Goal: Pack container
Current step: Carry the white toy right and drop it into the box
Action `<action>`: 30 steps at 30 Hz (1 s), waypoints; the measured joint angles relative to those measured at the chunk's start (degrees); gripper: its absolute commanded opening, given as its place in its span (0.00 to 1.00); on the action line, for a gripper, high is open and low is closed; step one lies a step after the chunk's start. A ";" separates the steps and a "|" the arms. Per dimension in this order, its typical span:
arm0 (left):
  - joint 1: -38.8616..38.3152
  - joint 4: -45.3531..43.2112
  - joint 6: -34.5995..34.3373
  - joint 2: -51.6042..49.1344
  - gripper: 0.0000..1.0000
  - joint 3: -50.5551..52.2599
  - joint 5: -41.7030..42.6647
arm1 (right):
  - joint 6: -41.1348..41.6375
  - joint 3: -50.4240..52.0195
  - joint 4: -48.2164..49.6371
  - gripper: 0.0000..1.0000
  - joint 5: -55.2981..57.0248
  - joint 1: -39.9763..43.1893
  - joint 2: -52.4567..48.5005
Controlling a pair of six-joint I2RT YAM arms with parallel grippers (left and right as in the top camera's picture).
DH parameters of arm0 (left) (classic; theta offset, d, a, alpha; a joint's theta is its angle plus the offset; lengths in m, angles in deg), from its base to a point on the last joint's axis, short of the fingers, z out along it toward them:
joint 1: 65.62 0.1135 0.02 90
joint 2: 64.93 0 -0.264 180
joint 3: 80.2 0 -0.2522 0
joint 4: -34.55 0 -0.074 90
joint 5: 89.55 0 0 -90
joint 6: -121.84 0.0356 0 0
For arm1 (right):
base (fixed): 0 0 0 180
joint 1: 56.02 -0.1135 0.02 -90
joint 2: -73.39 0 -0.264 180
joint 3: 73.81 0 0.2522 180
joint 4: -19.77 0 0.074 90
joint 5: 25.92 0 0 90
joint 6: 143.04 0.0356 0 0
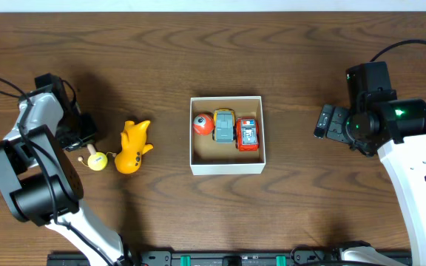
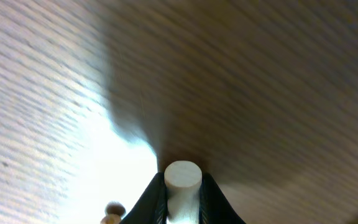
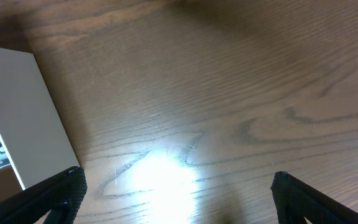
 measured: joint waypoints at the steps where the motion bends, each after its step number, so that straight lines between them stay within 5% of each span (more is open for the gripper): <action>1: -0.72 0.83 0.00 1.20 0.06 -0.02 -0.02 | 0.00 0.00 0.00 0.98 0.00 0.00 0.00; 9: -10.84 7.28 0.44 19.17 0.06 -5.44 0.22 | 0.00 0.00 0.07 0.98 0.02 0.00 0.00; 16: -27.80 7.69 6.47 33.42 0.06 -6.34 0.74 | 0.00 0.00 0.11 0.99 0.00 0.00 -0.02; 30: -57.94 4.17 26.49 27.63 0.06 -6.34 1.11 | 0.00 0.02 0.09 0.99 0.00 0.00 -0.02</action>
